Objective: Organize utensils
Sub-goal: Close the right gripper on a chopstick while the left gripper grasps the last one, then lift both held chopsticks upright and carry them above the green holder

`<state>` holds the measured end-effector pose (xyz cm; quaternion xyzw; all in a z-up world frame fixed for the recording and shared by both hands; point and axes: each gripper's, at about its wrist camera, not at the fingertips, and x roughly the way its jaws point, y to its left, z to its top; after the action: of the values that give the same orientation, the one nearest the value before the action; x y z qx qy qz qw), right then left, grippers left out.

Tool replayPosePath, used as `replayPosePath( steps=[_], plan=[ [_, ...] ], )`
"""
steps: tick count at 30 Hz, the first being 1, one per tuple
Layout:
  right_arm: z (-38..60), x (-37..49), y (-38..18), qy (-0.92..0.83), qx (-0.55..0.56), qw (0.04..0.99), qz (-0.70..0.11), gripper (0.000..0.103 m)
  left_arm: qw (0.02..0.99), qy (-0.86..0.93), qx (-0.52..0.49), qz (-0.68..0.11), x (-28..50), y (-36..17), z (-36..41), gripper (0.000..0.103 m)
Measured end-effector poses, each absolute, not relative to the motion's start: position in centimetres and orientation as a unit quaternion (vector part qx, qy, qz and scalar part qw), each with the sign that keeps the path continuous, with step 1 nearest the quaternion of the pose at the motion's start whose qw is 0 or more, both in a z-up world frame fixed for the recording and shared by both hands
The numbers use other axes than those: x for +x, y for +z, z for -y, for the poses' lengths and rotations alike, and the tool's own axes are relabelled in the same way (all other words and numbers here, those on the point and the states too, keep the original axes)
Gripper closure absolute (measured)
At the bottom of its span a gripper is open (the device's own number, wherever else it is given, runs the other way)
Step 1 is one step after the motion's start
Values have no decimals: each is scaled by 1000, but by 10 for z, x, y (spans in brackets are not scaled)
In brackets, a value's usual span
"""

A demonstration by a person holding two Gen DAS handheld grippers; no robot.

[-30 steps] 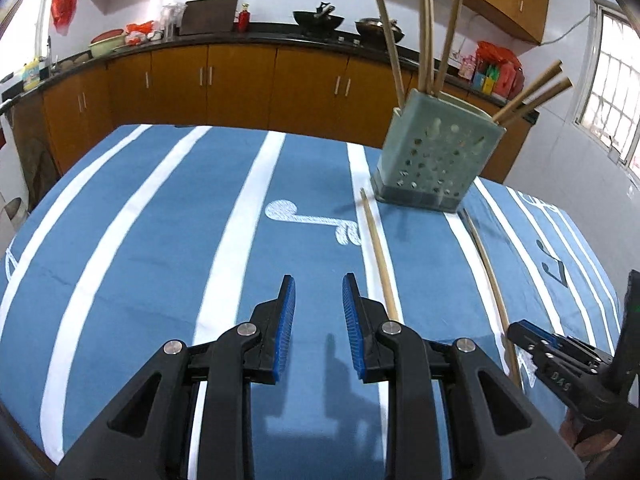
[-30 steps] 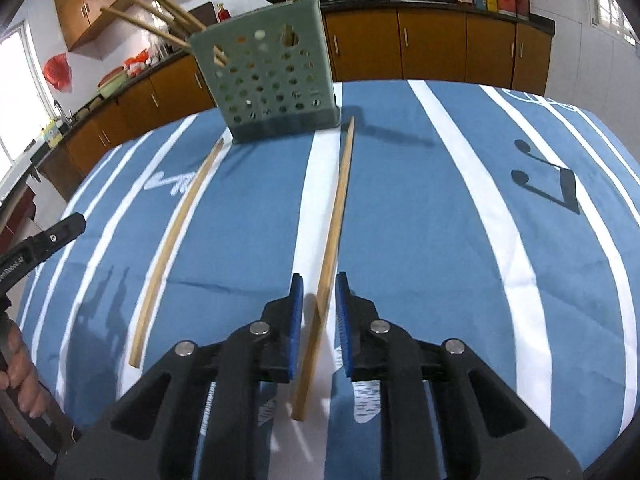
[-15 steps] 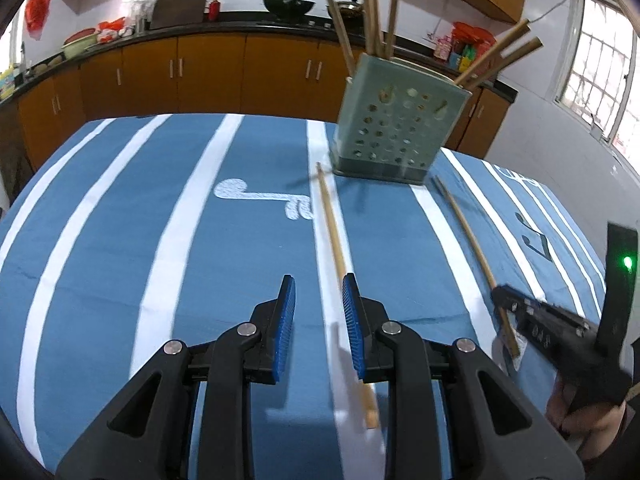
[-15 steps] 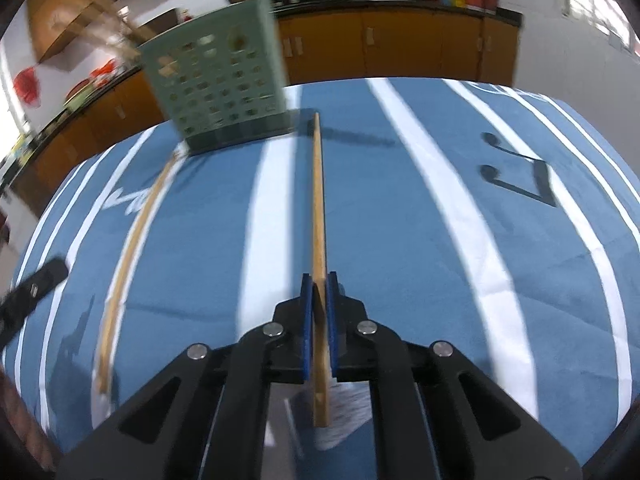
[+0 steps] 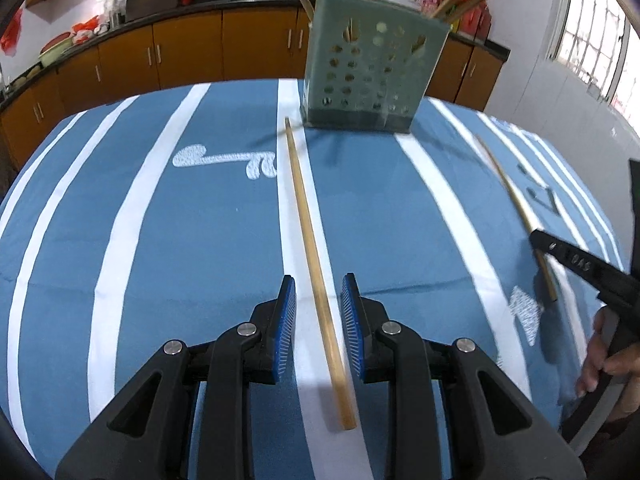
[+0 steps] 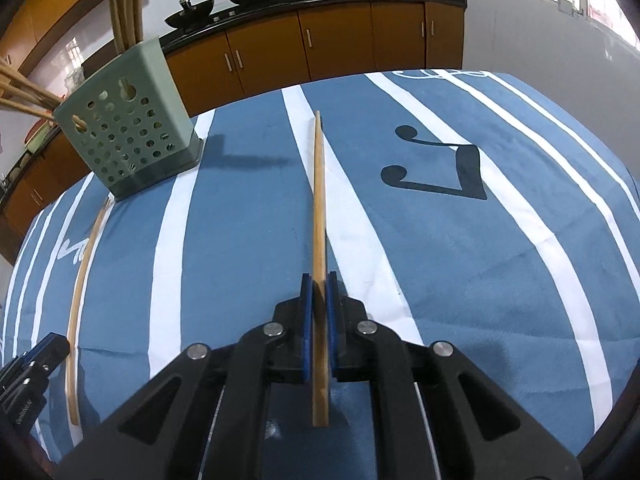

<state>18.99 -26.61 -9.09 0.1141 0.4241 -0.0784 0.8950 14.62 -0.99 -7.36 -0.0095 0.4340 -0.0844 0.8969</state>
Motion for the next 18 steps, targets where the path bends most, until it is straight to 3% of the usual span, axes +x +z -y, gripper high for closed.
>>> replayPosePath(
  steps=[6,18],
  plan=[
    [264,190,-90,-73,108,895,-426,95,901,-54,21,-430,149,-78,17,95],
    [243,203,-88,-21,73,896,-438,95,898,6,-16,-440,189,-75,-38,96]
  ],
)
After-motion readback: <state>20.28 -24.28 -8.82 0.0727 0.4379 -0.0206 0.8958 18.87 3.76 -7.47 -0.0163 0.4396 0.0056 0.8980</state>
